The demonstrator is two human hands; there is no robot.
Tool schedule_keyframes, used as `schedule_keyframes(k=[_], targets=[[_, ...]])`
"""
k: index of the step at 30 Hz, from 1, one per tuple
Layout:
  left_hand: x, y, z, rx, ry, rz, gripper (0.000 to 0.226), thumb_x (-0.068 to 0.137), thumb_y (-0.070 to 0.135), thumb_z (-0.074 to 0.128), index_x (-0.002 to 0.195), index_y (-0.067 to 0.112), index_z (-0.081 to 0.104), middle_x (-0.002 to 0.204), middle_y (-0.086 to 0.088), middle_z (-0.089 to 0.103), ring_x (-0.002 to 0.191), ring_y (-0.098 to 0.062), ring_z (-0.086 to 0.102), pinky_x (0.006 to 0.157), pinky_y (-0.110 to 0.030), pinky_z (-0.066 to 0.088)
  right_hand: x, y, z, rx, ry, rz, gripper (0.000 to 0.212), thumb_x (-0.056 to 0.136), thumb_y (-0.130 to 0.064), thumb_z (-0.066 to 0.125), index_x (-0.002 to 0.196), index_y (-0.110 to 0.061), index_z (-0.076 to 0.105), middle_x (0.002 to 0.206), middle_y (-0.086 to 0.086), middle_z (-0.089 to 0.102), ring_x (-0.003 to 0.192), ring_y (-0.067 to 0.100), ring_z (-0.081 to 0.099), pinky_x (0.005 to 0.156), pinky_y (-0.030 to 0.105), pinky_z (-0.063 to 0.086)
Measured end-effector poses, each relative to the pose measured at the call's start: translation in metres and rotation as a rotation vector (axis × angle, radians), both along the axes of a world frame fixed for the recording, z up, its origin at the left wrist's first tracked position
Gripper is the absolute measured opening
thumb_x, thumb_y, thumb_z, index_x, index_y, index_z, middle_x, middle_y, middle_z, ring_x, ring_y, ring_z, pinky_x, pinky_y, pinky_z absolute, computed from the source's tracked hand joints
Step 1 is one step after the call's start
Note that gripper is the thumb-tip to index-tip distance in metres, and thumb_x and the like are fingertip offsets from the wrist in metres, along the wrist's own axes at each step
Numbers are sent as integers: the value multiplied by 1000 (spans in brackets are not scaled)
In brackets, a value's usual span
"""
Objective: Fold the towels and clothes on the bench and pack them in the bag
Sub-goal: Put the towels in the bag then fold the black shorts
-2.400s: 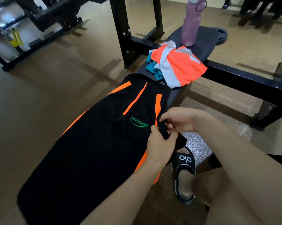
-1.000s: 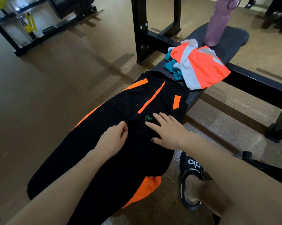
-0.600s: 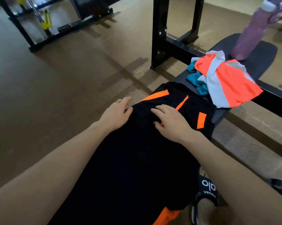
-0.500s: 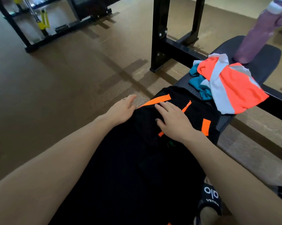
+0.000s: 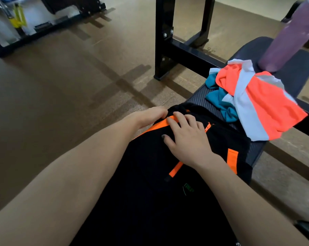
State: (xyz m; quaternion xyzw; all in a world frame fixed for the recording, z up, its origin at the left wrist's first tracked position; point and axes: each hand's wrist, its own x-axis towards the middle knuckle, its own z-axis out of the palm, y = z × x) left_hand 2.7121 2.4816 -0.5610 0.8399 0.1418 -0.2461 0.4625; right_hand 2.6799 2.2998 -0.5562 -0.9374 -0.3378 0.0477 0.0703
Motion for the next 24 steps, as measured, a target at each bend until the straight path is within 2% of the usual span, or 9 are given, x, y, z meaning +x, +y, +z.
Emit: schedule_keyframes(k=[1,4,7,9,14,17,21,24], targets=[[-2,2,2,26,-17,1,4,74,19,45,72,18,42,81,1,43,74,-17,37,72,-37,34,0,-1,0,-4,4,0,58,97,-56,39,147,-26,39,161,0,25,143,26,25,111,43,27],[-8,15,4,146,-93,-30,11,85,19,54,74,18,52,79,2,54,73,-15,49,69,-34,39,-1,-3,-2,4,21,-1,60,98,-57,36,151,-28,33,164,0,20,146,25,20,115,44,23],[-17,29,21,336,-172,-186,9,88,21,63,80,25,58,81,5,63,74,-11,60,64,-29,45,0,-5,-4,4,34,-2,62,99,-60,32,153,-29,29,165,-1,17,148,25,17,116,44,21],[-25,39,32,482,-181,-318,8,88,20,64,87,27,60,85,5,65,78,-10,64,67,-32,53,-1,-6,-5,-1,38,-3,63,99,-61,30,154,-30,26,166,-1,15,148,25,15,117,44,20],[-54,67,53,702,-98,-451,17,92,17,61,109,21,63,101,3,65,95,-15,63,85,-39,57,-3,-6,-8,-16,16,-10,63,100,-61,26,155,-29,24,166,0,12,149,25,15,117,44,20],[-74,73,74,792,-41,-476,20,96,18,57,115,20,61,101,1,63,95,-18,64,85,-39,57,-3,-5,-11,-31,14,-11,65,100,-62,24,156,-29,23,166,1,12,148,26,15,117,44,20],[-109,55,107,916,-92,-537,17,98,25,53,113,22,59,84,9,56,81,-14,60,71,-30,51,-4,-6,-9,-50,-9,-4,68,98,-63,17,156,-28,24,166,3,13,148,26,17,116,43,22],[-142,30,120,1029,-180,-633,21,94,28,47,112,24,58,88,5,62,88,-21,64,78,-34,53,-4,-7,-7,-58,9,-2,67,99,-63,20,156,-28,24,167,3,11,149,27,16,117,43,22]])
